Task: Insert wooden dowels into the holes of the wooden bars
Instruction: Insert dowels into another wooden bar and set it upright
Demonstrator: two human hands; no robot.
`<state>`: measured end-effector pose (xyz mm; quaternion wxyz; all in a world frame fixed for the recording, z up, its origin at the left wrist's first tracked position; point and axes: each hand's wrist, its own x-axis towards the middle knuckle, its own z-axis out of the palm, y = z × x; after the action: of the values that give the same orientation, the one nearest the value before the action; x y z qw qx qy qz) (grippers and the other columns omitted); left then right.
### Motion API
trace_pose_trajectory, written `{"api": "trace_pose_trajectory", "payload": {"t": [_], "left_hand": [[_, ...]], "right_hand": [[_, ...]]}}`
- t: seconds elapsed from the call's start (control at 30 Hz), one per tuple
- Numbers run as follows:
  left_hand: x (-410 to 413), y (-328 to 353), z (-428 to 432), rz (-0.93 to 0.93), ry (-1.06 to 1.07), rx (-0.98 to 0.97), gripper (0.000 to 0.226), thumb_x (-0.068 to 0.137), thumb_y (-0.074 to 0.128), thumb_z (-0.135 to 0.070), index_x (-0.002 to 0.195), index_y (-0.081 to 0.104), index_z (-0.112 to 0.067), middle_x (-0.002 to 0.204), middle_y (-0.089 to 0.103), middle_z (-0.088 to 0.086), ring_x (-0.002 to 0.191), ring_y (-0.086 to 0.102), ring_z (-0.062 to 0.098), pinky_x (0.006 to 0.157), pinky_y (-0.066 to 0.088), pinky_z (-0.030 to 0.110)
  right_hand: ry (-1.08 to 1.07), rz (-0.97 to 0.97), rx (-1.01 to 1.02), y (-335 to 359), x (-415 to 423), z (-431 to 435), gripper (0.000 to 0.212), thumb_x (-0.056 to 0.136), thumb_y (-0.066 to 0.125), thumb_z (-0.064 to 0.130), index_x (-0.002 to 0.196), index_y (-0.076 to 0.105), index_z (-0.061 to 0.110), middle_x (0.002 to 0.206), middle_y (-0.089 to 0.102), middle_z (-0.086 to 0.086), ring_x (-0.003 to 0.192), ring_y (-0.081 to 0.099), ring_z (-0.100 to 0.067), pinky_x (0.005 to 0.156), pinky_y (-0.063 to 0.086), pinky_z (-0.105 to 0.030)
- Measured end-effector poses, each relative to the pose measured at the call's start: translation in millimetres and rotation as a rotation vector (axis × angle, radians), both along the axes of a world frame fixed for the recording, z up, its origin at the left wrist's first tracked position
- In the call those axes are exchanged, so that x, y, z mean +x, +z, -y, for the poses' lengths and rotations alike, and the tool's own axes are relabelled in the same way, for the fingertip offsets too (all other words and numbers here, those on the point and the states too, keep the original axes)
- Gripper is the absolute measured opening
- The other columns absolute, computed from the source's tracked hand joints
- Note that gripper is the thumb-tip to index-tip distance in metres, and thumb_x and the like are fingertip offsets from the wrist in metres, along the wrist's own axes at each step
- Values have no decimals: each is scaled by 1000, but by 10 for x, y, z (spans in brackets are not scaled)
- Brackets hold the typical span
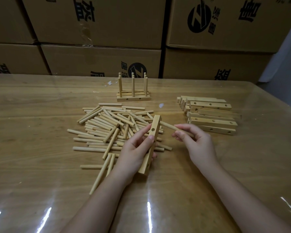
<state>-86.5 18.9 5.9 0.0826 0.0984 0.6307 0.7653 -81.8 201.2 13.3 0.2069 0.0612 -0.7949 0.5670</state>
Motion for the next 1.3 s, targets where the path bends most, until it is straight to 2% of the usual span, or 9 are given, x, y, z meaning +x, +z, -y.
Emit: {"api": "trace_pose_trajectory", "payload": {"t": [0.13, 0.3, 0.4, 0.67, 0.77, 0.93, 1.07, 1.3], "left_hand": [[13, 7, -8, -20, 1, -3, 37, 77, 63, -30, 111, 62, -45, 87, 65, 10, 66, 64, 9, 56, 51, 19], [5, 0, -2, -17, -1, -26, 36, 86, 61, -21, 114, 60, -44, 86, 64, 9, 66, 64, 11, 58, 52, 20], [4, 5, 2, -13, -6, -40, 36, 90, 59, -19, 115, 59, -44, 89, 64, 11, 66, 64, 12, 59, 52, 20], [4, 9, 27, -24, -30, -103, 37, 91, 58, -22, 121, 56, -43, 90, 65, 6, 67, 65, 10, 61, 52, 19], [1, -6, 21, -29, -31, -109, 38, 91, 58, -20, 123, 56, -40, 96, 63, 8, 73, 65, 10, 63, 53, 20], [-1, -16, 20, -30, -37, -111, 39, 92, 58, -18, 127, 55, -36, 97, 62, 7, 74, 65, 10, 64, 54, 22], [1, -12, 15, -22, -43, -94, 36, 92, 57, -17, 122, 58, -38, 95, 63, 4, 74, 65, 10, 64, 54, 23], [1, -12, 6, -15, -41, -54, 34, 93, 56, -14, 114, 61, -40, 98, 60, 3, 76, 63, 13, 63, 54, 22]], "right_hand": [[-53, -42, 100, -15, 7, -14, 25, 86, 62, 15, 94, 64, 39, 81, 70, 20, 84, 64, 5, 74, 47, -9], [-108, -137, 244, -14, 0, -34, 21, 86, 63, 13, 101, 68, 25, 82, 69, 17, 86, 63, 3, 75, 47, -10], [-104, -139, 258, 9, 8, -44, 22, 86, 64, 12, 100, 67, 28, 82, 68, 18, 86, 62, 4, 75, 45, -9], [-63, -66, 240, 70, 20, -87, 21, 86, 62, 10, 99, 68, 26, 80, 68, 15, 83, 62, 5, 73, 43, -6], [-49, -44, 236, 89, 27, -97, 21, 87, 62, 10, 99, 68, 25, 80, 68, 15, 82, 62, 5, 72, 43, -6], [-41, -18, 218, 101, 45, -92, 22, 87, 61, 11, 97, 66, 30, 78, 68, 15, 80, 62, 4, 72, 46, -8], [-28, -9, 156, 112, 52, -66, 24, 87, 60, 11, 92, 65, 35, 77, 68, 16, 76, 64, 1, 71, 48, -11], [-1, 60, 6, 108, 50, -48, 22, 87, 60, 9, 89, 67, 30, 76, 70, 10, 72, 65, -2, 67, 49, -11]]}}
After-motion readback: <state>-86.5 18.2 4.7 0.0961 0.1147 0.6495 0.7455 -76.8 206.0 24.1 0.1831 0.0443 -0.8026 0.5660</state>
